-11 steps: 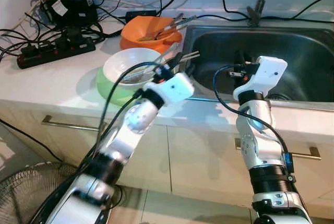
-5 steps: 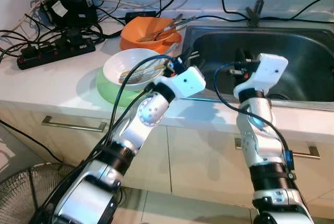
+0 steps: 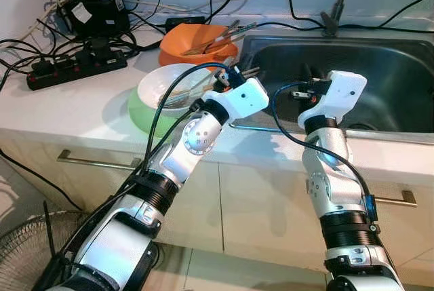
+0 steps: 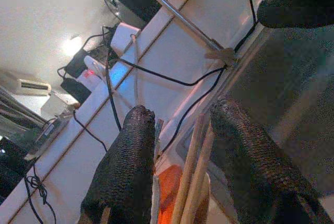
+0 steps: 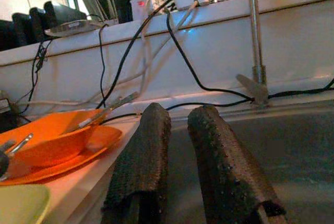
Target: Kitchen organization
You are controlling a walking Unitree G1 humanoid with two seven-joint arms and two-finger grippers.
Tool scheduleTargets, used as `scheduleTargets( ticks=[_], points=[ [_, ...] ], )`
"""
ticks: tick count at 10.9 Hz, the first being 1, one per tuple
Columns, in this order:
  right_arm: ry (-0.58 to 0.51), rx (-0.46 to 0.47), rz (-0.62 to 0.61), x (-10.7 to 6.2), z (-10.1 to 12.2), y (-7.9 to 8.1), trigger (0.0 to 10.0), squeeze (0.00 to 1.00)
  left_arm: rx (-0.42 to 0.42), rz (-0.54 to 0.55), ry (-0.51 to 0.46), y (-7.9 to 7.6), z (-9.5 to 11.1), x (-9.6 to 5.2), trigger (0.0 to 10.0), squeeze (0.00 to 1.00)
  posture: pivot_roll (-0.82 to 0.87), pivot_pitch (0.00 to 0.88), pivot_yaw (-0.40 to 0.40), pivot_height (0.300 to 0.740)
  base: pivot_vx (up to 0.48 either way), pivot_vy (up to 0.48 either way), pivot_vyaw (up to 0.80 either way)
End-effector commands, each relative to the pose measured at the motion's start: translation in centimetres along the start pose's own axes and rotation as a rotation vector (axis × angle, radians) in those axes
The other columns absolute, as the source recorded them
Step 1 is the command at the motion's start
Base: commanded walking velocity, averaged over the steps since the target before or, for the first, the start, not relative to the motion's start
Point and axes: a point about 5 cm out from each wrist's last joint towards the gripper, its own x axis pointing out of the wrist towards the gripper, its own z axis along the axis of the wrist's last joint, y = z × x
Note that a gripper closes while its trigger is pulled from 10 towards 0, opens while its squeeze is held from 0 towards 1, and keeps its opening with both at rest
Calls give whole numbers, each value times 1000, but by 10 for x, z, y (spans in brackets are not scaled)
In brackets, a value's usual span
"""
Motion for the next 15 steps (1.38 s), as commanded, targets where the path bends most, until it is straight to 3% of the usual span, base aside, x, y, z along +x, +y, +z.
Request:
scheduleTargets(
  ticks=[1,6,7,15],
  points=[
    [-4,3,19,0,0,4,10000,0,21,7,-12,3,3,5,10000,0,-16,4,94,740,0,0,0],
    [26,-9,4,-2,-5,3,10000,0,11,-12,-1,0,2,6,10000,0,-15,12,100,740,0,0,0],
    [24,1,-6,-2,-5,2,10000,0,14,-23,16,-2,1,8,0,0,-16,11,102,740,0,0,0],
    [31,8,-30,-4,-7,0,10000,0,71,-20,80,2,-2,18,0,0,-23,15,122,740,0,0,0]
  ],
)
